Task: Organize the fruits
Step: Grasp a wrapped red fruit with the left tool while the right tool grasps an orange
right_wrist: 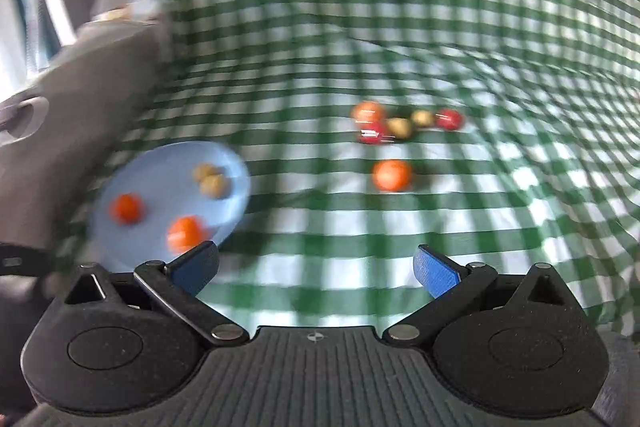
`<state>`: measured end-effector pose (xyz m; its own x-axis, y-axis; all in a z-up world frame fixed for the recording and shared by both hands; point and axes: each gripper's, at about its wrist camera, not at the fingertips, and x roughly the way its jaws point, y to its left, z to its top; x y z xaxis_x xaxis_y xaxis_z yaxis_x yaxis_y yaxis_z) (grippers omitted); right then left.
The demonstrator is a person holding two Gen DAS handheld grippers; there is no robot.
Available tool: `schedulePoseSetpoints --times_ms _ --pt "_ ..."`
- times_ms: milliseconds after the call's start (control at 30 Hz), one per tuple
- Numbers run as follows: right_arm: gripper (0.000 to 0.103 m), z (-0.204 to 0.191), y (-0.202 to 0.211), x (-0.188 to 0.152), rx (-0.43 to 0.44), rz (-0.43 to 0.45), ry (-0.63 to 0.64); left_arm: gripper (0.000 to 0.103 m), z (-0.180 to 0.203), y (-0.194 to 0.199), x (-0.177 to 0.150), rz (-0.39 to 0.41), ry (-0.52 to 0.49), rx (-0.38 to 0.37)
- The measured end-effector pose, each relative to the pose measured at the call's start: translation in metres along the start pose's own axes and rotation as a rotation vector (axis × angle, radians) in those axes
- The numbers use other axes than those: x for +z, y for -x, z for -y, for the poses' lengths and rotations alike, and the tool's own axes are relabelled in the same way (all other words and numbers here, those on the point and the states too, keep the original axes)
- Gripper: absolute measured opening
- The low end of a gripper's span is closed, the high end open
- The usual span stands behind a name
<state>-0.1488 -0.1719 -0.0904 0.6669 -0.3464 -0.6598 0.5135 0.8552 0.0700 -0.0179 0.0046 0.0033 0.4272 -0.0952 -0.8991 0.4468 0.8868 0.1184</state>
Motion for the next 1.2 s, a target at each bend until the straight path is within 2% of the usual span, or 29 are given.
schedulePoseSetpoints --times_ms 133,267,333,533,633,733,767,833,933,1067,1167,1200 --pt "0.102 0.033 -0.054 0.002 -0.068 -0.018 -0.042 0.103 0.019 -0.014 0.026 -0.039 0.009 -0.047" --pt "0.102 0.056 -0.107 0.009 -0.115 -0.050 -0.055 0.103 0.039 -0.029 0.050 -0.040 0.004 -0.044" --pt "0.102 0.066 -0.123 0.017 -0.116 -0.050 -0.081 0.103 0.050 -0.038 0.062 -0.035 -0.002 -0.048" --pt "0.102 0.106 -0.138 0.039 -0.118 0.017 -0.156 0.103 0.094 -0.076 0.105 -0.017 -0.032 -0.070" --pt "0.102 0.112 -0.145 0.044 -0.047 0.001 -0.136 0.103 0.127 -0.099 0.131 0.007 -0.066 -0.119" --pt "0.102 0.098 -0.159 0.037 0.037 -0.031 -0.063 0.103 0.164 -0.127 0.154 0.015 -0.129 -0.189" --pt "0.102 0.092 -0.165 0.034 0.041 -0.039 -0.024 0.103 0.178 -0.138 0.161 0.014 -0.158 -0.215" --pt "0.102 0.081 -0.172 0.030 -0.002 0.024 0.070 0.103 0.203 -0.161 0.171 0.003 -0.222 -0.258" --pt "0.090 0.083 -0.181 0.029 -0.016 0.098 0.100 0.103 0.233 -0.197 0.182 -0.038 -0.271 -0.263" --pt "0.058 0.101 -0.185 0.034 -0.063 0.136 0.065 0.103 0.245 -0.218 0.187 -0.081 -0.261 -0.291" --pt "0.056 0.110 -0.186 0.035 -0.087 0.136 0.037 0.097 0.244 -0.218 0.187 -0.067 -0.241 -0.304" --pt "0.056 0.111 -0.186 0.035 -0.093 0.137 0.035 0.089 0.243 -0.218 0.186 -0.059 -0.245 -0.291"
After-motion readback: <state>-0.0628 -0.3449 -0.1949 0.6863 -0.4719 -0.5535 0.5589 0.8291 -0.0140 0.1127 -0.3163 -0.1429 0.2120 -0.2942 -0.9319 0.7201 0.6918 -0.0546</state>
